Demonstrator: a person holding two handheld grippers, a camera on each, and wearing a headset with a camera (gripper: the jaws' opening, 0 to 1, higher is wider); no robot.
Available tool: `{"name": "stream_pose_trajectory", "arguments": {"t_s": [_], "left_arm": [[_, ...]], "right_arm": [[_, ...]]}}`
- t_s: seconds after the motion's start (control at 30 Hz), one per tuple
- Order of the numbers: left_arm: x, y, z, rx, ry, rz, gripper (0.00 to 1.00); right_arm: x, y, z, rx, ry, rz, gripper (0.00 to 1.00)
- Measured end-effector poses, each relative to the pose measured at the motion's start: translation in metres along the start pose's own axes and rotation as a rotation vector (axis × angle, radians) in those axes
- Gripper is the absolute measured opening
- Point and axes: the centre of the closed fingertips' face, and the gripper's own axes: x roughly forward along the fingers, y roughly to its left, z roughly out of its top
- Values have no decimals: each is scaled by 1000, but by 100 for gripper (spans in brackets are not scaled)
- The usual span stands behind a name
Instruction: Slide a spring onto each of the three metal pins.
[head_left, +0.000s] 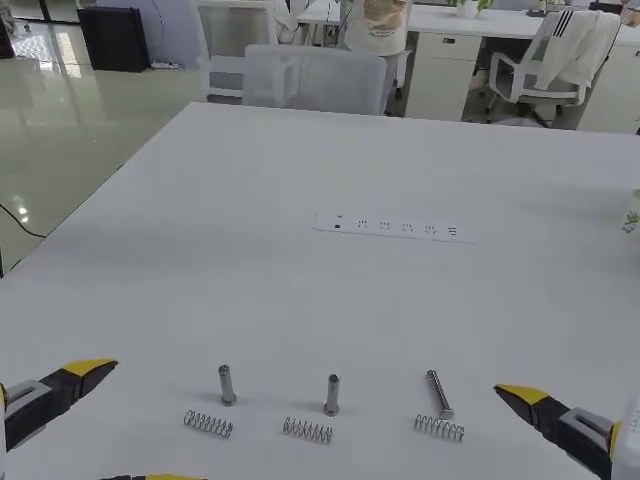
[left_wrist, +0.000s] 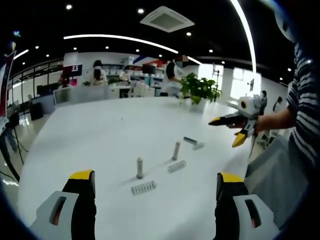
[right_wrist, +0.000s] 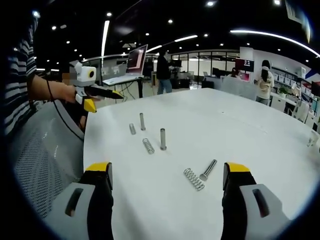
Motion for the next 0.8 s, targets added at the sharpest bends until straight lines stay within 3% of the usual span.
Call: {"name": "stream_pose_trajectory", "arguments": {"t_s": [0.5,0.8], "left_arm": [[-1,4,-5,-11,6,-3,98],[-1,3,-5,-9,11,-6,98]], "right_arm": [[6,-8,7,26,1,10,88],[17,-40,21,75,3,-28,75]]}}
